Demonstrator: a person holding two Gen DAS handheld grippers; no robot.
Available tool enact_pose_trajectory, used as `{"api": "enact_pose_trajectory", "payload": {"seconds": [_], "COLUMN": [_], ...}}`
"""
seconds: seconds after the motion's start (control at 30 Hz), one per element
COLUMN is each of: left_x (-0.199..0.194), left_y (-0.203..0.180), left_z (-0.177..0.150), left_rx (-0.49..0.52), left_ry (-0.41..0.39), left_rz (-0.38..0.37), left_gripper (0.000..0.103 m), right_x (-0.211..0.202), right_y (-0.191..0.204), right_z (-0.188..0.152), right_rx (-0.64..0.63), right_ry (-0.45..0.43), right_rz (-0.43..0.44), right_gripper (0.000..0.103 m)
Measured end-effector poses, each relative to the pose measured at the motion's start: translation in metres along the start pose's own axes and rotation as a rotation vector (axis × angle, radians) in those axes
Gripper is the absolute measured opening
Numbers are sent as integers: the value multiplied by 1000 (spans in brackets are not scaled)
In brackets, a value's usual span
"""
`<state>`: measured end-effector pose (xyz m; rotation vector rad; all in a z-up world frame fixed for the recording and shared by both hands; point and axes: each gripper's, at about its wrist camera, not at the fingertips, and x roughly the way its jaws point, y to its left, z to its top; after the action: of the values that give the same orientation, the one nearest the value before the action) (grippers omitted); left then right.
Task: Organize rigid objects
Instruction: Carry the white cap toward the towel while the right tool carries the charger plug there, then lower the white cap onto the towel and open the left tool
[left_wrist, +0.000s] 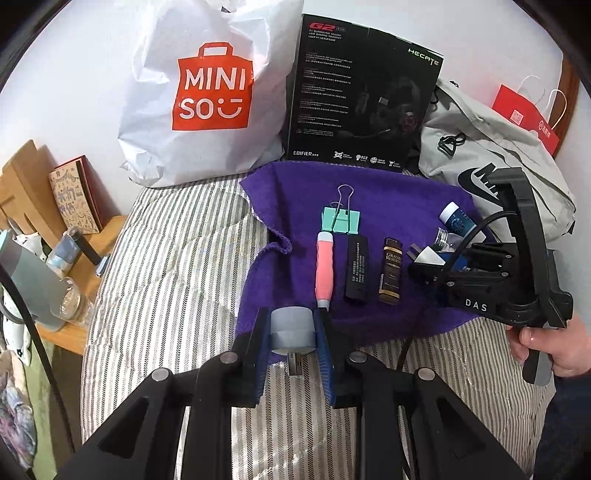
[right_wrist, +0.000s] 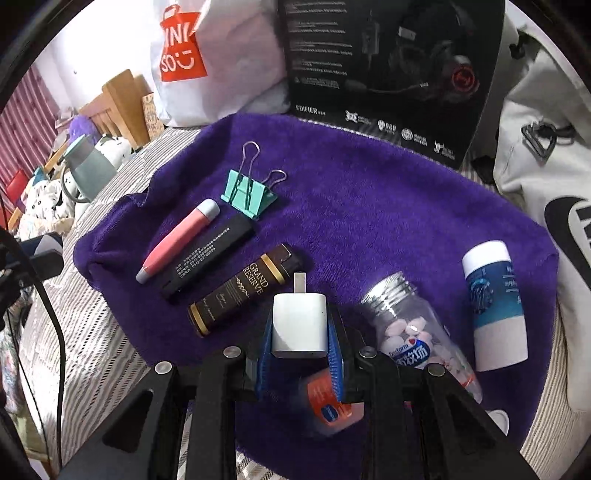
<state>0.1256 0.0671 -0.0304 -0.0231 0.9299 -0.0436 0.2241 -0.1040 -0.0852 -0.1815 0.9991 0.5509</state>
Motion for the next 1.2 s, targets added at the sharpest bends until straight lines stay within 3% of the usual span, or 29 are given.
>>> {"api": "enact_pose_trajectory", "payload": {"seconds": [0.17,0.3,0.33,0.57,0.73,1.2], "left_x": [3,6,6,13,18,59], "left_y": [0,-1,-1,-6,-20,-88], "left_z": [2,5,5,12,18,34], "left_rx": [2,6,6,10,35,146], "left_ry": [0,4,4,12,20,58], "left_rz": [-11,-16,-20,-35,-56,-162], "left_gripper": [23,23,23,23,23,23], "right_x": [1,-1,-2,-32,-61,-113], "right_y": [1,1,0,-10,-15,-44], "right_z": [0,0,0,-6,-17,-65], "right_rx": [-19,-19,-17,-9,-2,70], "right_ry": [-2,9,16,-12,-57,-104], "right_rz": [-2,32,19,-14,-38,-60], "right_gripper": [30,54,56,57,64,65]}}
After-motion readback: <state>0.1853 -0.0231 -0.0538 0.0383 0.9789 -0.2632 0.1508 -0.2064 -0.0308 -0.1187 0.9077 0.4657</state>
